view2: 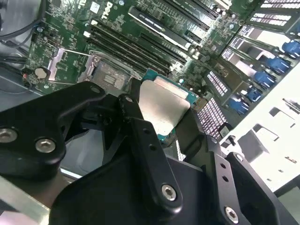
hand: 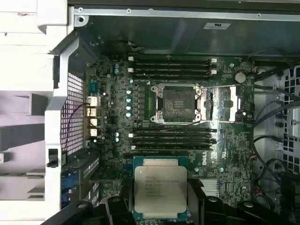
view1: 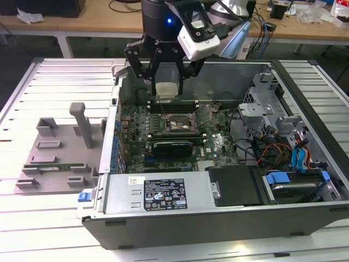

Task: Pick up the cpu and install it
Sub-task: 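Pick up the cpu and move it towards the insertion slot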

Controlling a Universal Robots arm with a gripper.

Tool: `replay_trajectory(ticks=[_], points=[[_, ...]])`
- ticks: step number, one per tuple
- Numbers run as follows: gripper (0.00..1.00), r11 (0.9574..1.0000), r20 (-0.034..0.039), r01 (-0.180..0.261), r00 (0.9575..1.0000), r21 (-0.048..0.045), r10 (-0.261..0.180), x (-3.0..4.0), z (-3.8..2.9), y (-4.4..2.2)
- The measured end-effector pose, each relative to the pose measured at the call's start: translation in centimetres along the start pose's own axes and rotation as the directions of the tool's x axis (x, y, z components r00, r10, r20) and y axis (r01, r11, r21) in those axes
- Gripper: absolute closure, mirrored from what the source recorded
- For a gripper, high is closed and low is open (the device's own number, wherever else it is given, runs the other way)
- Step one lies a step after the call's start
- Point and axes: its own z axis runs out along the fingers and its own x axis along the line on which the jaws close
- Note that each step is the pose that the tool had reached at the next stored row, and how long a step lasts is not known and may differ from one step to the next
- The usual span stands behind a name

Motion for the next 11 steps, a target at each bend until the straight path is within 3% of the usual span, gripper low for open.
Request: replay_trajectory(ticks=[11], points=[[0.45, 1.0000, 0.0000, 0.000, 1.0000, 0.0001, 0.000, -1.19, 1.19, 0.40]])
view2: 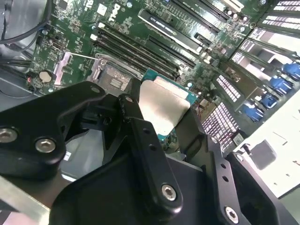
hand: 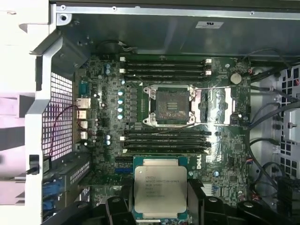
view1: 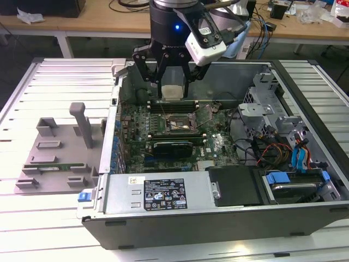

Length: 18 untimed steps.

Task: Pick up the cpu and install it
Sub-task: 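Pick up the cpu and move it towards the insertion slot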

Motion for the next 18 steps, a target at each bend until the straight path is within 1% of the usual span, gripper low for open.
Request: replay_trajectory(ticks=[1, 4, 7, 10, 12, 15, 17, 18], points=[[0.45, 1.0000, 0.0000, 0.000, 1.0000, 0.0000, 0.000, -0.19, 0.13, 0.11], [0.45, 1.0000, 0.0000, 0.000, 1.0000, -0.0001, 0.000, -1.12, 0.48, 0.56], [0.45, 1.0000, 0.0000, 0.000, 1.0000, -0.0001, 0.000, -1.62, 0.81, 0.78], [0.45, 1.0000, 0.0001, 0.000, 1.0000, -0.0002, 0.000, -1.93, 1.28, 0.96], [0.45, 1.0000, 0.0000, 0.000, 1.0000, -0.0001, 0.000, -2.02, 1.52, 1.03], [0.45, 1.0000, -0.0001, 0.000, 1.0000, 0.0000, 0.000, -2.18, 2.11, 1.23], [0.45, 1.0000, 0.0000, 0.000, 1.0000, -0.0001, 0.000, -2.31, 2.34, 1.38], [0.45, 1.0000, 0.0000, 0.000, 1.0000, -0.0002, 0.000, -2.55, 2.48, 1.57]])
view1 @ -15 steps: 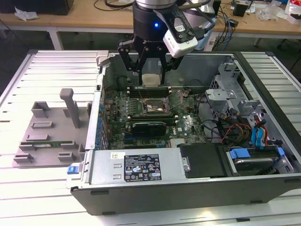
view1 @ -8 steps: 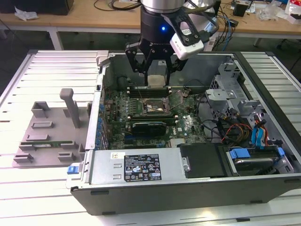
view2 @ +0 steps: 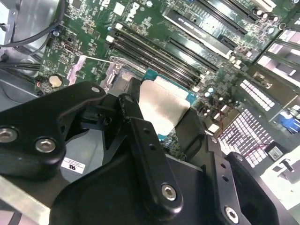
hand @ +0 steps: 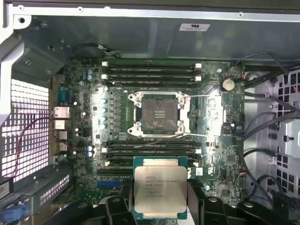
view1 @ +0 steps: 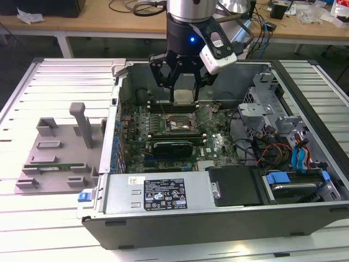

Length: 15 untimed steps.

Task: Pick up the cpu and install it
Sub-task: 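Pick up the cpu and move it towards the insertion slot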

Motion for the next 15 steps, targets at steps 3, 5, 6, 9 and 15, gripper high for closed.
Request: replay_trajectory(ticks=[3, 5, 6, 9, 15], points=[[0.45, 1.0000, 0.0000, 0.000, 1.0000, 0.0001, 0.000, -0.92, 0.17, 0.47], [0.45, 1.0000, 0.0000, 0.000, 1.0000, 0.0004, 0.000, -1.40, 0.29, 0.71], [0.45, 1.0000, 0.0000, 0.000, 1.0000, 0.0004, 0.000, -1.65, 0.38, 0.83], [0.45, 1.0000, 0.0000, 0.000, 1.0000, 0.0006, 0.000, -2.29, 0.51, 0.97], [0.45, 1.0000, 0.0000, 0.000, 1.0000, 0.0009, 0.000, -3.82, 0.84, 1.25]])
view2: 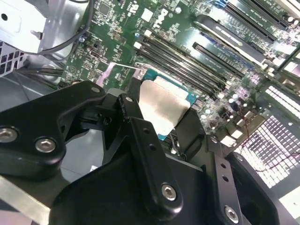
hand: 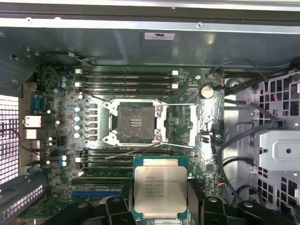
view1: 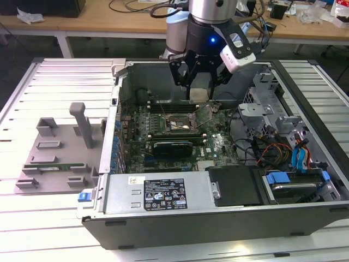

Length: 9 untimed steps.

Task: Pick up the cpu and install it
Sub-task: 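Pick up the cpu and move it towards the insertion slot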

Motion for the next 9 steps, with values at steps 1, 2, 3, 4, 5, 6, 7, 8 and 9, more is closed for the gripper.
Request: replay_trajectory(ticks=[1, 2, 3, 4, 5, 6, 7, 8, 9], points=[[0.45, 1.0000, 0.0000, 0.000, 1.0000, 0.0000, 0.000, -0.08, 0.06, 0.04], [0.45, 1.0000, 0.0000, 0.000, 1.0000, 0.0001, 0.000, -0.12, 0.20, 0.13], [0.45, 1.0000, 0.0000, 0.000, 1.0000, 0.0001, 0.000, -0.12, 0.36, 0.29], [0.45, 1.0000, 0.0000, 0.000, 1.0000, 0.0001, 0.000, -0.12, 0.45, 0.37], [0.45, 1.0000, 0.0000, 0.000, 1.0000, 0.0000, 0.000, -0.12, 0.52, 0.42], [0.45, 1.0000, 0.0000, 0.000, 1.0000, 0.0000, 0.000, -0.12, 0.71, 0.51], [0.45, 1.0000, 0.0000, 0.000, 1.0000, 0.0001, 0.000, -0.12, 0.81, 0.52], [0.45, 1.0000, 0.0000, 0.000, 1.0000, 0.0001, 0.000, -0.11, 0.90, 0.52], [0.45, 1.0000, 0.0000, 0.000, 1.0000, 0.0000, 0.000, -0.11, 1.05, 0.53]])
